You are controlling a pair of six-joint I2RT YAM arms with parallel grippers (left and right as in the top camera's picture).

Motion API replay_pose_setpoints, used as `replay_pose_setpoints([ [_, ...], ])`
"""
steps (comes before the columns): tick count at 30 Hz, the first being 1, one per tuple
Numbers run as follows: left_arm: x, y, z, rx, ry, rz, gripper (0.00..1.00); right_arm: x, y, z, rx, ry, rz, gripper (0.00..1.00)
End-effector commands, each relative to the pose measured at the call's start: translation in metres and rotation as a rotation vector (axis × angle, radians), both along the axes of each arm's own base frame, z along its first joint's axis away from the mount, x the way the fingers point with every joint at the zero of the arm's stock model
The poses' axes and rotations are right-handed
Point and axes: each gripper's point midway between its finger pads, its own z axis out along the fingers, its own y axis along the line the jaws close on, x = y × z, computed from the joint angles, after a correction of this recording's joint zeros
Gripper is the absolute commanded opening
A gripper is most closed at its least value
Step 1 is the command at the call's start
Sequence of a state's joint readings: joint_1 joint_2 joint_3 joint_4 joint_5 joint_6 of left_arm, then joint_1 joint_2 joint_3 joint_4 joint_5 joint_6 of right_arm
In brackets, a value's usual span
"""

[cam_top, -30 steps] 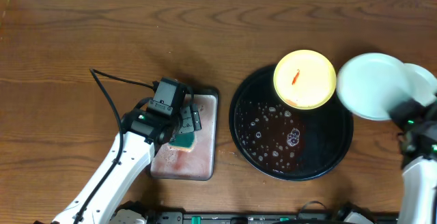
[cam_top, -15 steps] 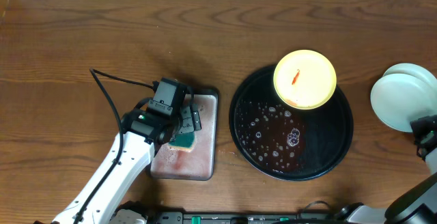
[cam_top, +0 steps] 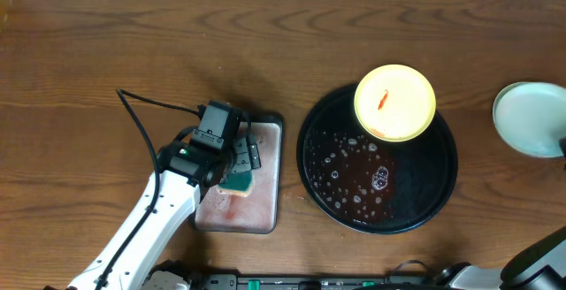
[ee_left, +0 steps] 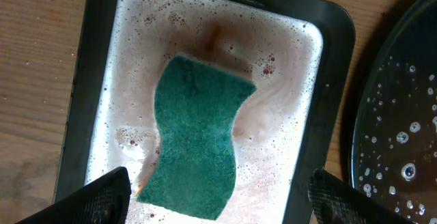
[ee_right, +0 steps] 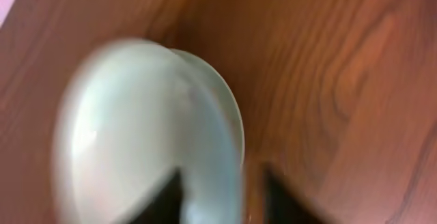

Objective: Clean dirty plates on tray and stack at the side
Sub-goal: 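Carry the mint plate right and stack it on the cleaned plate, then grasp the yellow plate rim with right gripper and drag it center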

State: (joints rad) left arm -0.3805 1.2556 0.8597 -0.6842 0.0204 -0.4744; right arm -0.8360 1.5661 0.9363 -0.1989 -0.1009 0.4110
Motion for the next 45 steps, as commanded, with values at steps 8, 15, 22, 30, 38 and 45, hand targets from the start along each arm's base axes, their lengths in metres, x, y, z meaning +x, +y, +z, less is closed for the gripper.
replay_pose_setpoints([
  [8,0.005,0.001,0.006,-0.002,-0.014,0.011,0.84,0.048,0.100,0.027,0.273,-0.216,0.392,0.58],
  [15,0.005,0.001,0.006,-0.002,-0.014,0.011,0.84,0.059,0.223,0.013,0.209,0.003,0.824,0.55],
  [22,0.005,0.001,0.006,-0.002,-0.014,0.011,0.84,0.079,0.245,-0.010,-0.335,0.372,0.947,0.67],
  [30,0.005,0.001,0.006,-0.002,-0.014,0.011,0.84,0.087,0.262,-0.070,-0.331,0.493,1.045,0.50],
  [38,0.005,0.001,0.006,-0.002,-0.014,0.011,0.84,0.080,0.271,-0.061,-0.258,0.458,1.036,0.01],
  [45,0.005,0.001,0.006,-0.002,-0.014,0.011,0.84,0.062,0.305,-0.016,-0.152,0.313,1.144,0.01],
])
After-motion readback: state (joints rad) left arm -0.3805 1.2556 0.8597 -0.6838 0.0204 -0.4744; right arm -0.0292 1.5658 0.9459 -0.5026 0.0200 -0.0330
